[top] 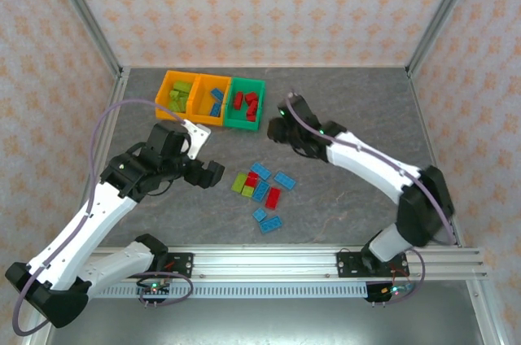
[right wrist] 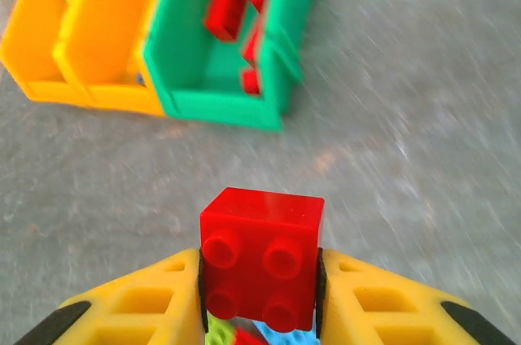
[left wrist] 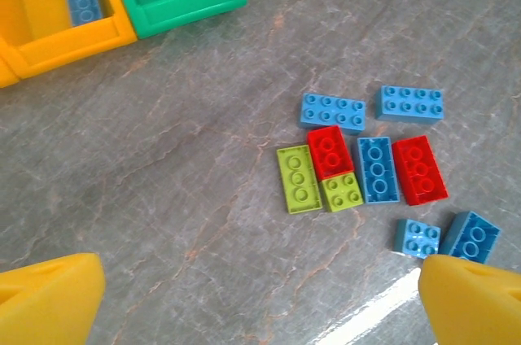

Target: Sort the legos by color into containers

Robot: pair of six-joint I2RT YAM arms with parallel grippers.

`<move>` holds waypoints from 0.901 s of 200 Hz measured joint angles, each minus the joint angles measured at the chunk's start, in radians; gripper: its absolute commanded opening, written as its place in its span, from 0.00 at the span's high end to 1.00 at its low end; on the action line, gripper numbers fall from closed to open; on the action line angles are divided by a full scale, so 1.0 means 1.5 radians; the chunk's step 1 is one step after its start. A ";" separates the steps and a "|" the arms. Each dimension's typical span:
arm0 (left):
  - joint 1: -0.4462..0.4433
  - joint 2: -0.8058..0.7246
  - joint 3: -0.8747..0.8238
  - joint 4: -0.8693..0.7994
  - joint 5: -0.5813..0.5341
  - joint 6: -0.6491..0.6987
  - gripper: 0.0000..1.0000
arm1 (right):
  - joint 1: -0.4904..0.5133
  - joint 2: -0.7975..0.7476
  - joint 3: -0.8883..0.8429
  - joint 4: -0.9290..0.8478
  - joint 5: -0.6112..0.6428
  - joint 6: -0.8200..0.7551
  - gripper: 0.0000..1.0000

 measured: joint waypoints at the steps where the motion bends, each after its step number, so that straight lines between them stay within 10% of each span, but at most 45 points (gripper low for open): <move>1: 0.000 -0.001 -0.001 0.000 -0.001 0.000 0.00 | 0.000 0.004 0.005 0.000 0.000 -0.002 0.66; 92: 0.015 0.002 -0.019 0.003 -0.052 -0.002 0.00 | -0.027 0.529 0.616 -0.121 0.001 -0.093 0.38; 131: 0.039 0.006 -0.027 0.007 -0.064 -0.014 0.00 | -0.029 0.464 0.565 -0.157 -0.002 -0.102 0.38; 180: 0.029 0.008 -0.041 0.048 -0.015 -0.125 0.00 | -0.028 0.112 0.203 -0.110 -0.094 -0.112 0.26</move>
